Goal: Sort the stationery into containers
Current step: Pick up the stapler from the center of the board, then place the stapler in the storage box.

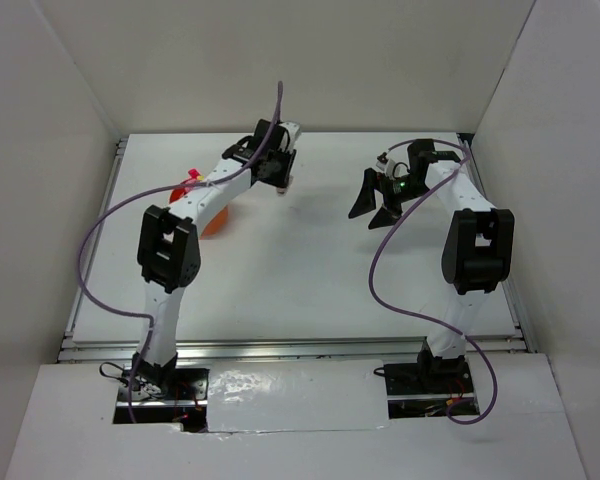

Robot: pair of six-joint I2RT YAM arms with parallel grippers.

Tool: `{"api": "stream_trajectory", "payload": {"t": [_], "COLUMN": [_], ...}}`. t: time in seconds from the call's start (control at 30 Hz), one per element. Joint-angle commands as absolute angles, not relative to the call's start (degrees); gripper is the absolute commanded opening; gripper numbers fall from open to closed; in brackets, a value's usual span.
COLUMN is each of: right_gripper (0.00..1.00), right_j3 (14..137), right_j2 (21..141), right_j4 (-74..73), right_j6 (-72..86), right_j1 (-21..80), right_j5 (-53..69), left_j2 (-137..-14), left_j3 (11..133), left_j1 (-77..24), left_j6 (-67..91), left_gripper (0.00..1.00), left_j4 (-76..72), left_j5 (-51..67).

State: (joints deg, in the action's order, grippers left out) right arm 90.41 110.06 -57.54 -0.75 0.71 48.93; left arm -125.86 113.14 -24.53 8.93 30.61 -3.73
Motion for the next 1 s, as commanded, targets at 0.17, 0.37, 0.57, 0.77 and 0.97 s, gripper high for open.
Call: {"api": "stream_trajectory", "payload": {"t": [0.17,0.37,0.57,0.77,0.97], "right_gripper": [0.99,0.99,0.99,0.99,0.99], "right_j3": [90.7,90.3,90.7,90.9,90.7], "right_j2": [106.2,105.3,105.6,106.1,106.6], "right_j4": [-57.8,-58.1,-58.1,-58.1,-57.9], "right_j6": [-1.4,-1.8,-1.8,-1.8,-1.8], "right_j1": [0.4,0.4,0.4,0.8,1.0], "right_j5": [49.9,50.4,50.3,50.0,49.9], "left_j2": [-104.3,-94.1,-91.2,-88.9,-94.0], "left_j3": [108.4,98.4,99.1,96.4,98.9], "left_j1": [-24.5,-14.0,-2.3,4.6,8.3], "left_j6": [-2.1,-15.4,-38.4,-67.5,-90.9], "left_gripper": [0.00,0.00,0.00,0.00,0.00], "left_j4": [29.5,32.6,47.8,61.4,78.8], "left_j5": [15.2,27.4,42.5,45.0,43.1]}}
